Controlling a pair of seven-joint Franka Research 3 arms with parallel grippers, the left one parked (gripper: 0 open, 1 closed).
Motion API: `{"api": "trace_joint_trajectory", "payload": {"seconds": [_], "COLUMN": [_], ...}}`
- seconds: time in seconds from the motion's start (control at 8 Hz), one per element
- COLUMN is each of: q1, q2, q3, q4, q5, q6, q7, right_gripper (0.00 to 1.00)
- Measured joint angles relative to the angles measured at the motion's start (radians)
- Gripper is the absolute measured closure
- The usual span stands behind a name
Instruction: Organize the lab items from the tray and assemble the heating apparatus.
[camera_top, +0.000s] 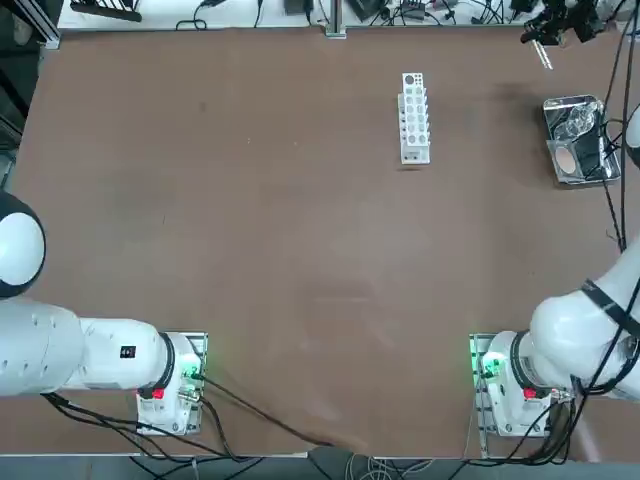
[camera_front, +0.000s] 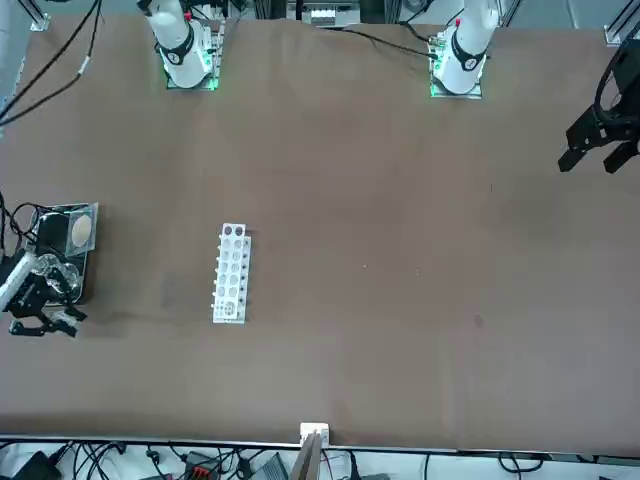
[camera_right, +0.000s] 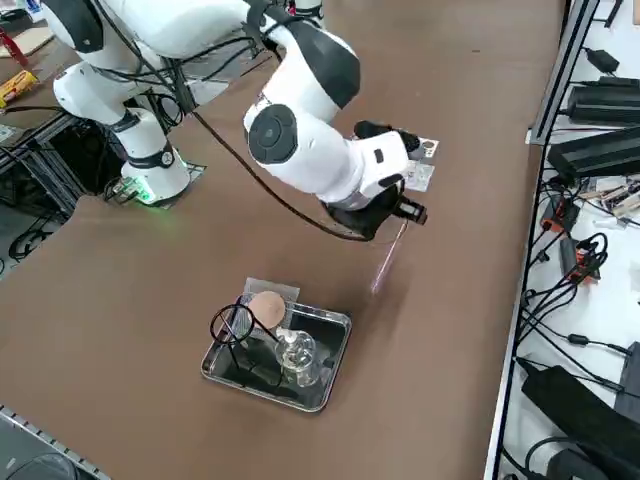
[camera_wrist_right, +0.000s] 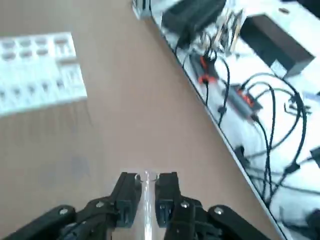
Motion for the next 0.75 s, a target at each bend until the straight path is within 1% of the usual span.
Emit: {"api": "trace_joint_trajectory", "payload": {"seconds": [0.12,0.38,0.5,0.75], "q1": [0.000,0.001,0.002,0.010], "q2": [-0.001,0.000,0.007,0.024], "q3": [0.010,0.027,0.030,0.036], "q4": [0.018,0.031,0.031,0.031], "q5": [0.059,0.237,0.320,0.445], "q6": [-0.062,-0.176,-0.242,-0.341], "q7": [0.025,0.041,0.041,0.041], "right_gripper": [0.78,0.78,0.78,0.78]}}
